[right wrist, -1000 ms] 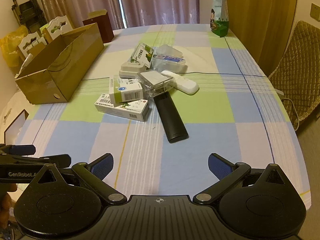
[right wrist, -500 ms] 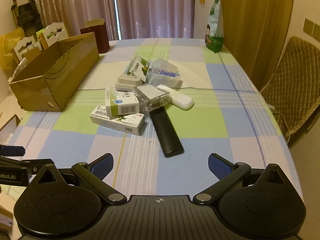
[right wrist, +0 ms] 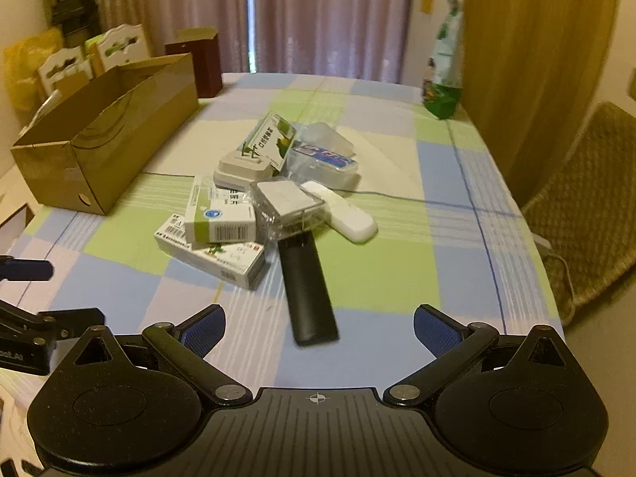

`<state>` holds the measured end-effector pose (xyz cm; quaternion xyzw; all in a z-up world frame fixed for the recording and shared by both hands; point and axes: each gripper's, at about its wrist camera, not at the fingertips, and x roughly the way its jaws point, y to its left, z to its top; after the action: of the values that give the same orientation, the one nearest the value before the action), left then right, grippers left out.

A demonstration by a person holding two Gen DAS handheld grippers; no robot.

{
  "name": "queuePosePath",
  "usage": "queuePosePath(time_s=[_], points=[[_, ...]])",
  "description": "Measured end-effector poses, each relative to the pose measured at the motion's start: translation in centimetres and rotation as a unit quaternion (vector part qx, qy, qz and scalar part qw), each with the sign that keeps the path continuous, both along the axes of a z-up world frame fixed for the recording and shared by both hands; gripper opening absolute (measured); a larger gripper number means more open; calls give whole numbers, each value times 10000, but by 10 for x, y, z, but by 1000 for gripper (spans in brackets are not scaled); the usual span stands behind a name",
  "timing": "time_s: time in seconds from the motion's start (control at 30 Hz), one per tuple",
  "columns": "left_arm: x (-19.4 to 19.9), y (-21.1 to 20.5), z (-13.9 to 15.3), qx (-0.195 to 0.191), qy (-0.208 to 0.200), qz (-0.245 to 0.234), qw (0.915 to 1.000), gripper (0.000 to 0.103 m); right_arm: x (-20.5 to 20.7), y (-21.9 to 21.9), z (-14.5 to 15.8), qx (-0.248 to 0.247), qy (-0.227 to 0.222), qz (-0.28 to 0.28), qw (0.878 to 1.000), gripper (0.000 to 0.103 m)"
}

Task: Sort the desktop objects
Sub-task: 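Grasp the white medicine box with the left tool while the right tool grasps the clear plastic package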

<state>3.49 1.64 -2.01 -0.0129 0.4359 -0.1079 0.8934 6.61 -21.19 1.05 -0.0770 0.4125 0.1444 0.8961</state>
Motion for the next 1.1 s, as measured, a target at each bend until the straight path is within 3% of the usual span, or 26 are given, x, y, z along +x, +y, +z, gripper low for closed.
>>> queuePosePath(time_s=[0.4, 0.8, 0.93, 1.1], points=[[67, -49, -14, 227, 128, 152, 9995, 102, 101, -39, -28, 132, 454, 656, 9967, 103], [124, -87, -38, 627, 84, 788, 9949, 96, 143, -68, -37, 128, 606, 424, 9972, 103], [130, -86, -42, 752, 109, 896, 9931, 95, 149, -61, -43, 75, 564, 752, 9955, 103], [128, -73, -39, 739, 125, 943, 9927, 82, 156, -51, -52, 7, 509, 1170, 9918, 103]])
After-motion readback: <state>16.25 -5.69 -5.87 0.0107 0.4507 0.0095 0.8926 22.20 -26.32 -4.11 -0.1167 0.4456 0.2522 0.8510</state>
